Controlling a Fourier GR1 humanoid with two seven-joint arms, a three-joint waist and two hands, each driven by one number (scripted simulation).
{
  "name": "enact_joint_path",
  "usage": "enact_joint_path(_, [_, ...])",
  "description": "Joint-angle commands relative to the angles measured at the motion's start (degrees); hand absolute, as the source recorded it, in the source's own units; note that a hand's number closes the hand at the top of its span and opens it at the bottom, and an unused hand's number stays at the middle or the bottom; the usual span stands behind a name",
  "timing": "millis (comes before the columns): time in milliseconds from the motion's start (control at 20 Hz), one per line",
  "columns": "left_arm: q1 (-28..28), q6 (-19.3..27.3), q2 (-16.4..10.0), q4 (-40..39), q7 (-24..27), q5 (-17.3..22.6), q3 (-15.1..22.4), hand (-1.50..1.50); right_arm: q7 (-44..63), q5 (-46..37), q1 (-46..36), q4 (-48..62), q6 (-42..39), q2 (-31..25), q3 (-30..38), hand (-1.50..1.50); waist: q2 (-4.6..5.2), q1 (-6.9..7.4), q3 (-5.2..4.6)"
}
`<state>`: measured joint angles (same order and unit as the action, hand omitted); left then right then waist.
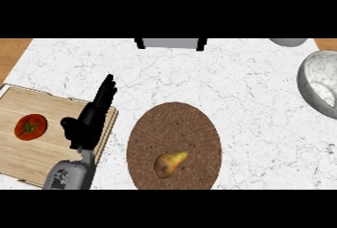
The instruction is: Pick the eggplant from the placemat and place it in the bowl
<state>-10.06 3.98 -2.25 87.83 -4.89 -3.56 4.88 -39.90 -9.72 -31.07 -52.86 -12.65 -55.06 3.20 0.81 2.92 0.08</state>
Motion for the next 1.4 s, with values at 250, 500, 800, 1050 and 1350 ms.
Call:
enact_joint_path(250, [1.2, -2.2, -1.3, 0.6, 1.4, 1.6, -1.2, 0.00, -10.3, -12.2, -8.9, 23.9, 3.1, 5.0, -5.9, 1.50, 0.45, 1.17, 0.10])
enact_joint_path(500, [-2.3, -0.5, 0.1, 0.1, -2.7, -0.1, 0.2, 0.00, -11.4, -12.9, -13.4, 31.7, -5.3, 7.7, -7.2, -1.50, 0.62, 1.21, 0.18])
enact_joint_path(800, [-1.7, -0.5, -0.1, -0.3, -0.5, 0.2, -0.6, 0.00, -20.1, -9.6, -14.2, 36.0, -11.6, 7.4, -4.8, -1.50, 0.62, 0.73, 0.27])
enact_joint_path(1050, [-0.2, -0.9, -1.1, 0.7, -0.3, 0.7, -1.5, 0.00, -20.7, -2.3, -16.6, 37.4, -15.9, 5.4, 1.4, -1.50, 0.33, 0.13, 0.27])
enact_joint_path(1350, [-0.5, -1.0, -0.5, 1.4, -1.0, 1.1, -1.2, 0.00, -14.9, 1.1, -18.5, 40.9, -24.1, 1.4, 3.5, -1.50, 0.24, -0.12, 0.22])
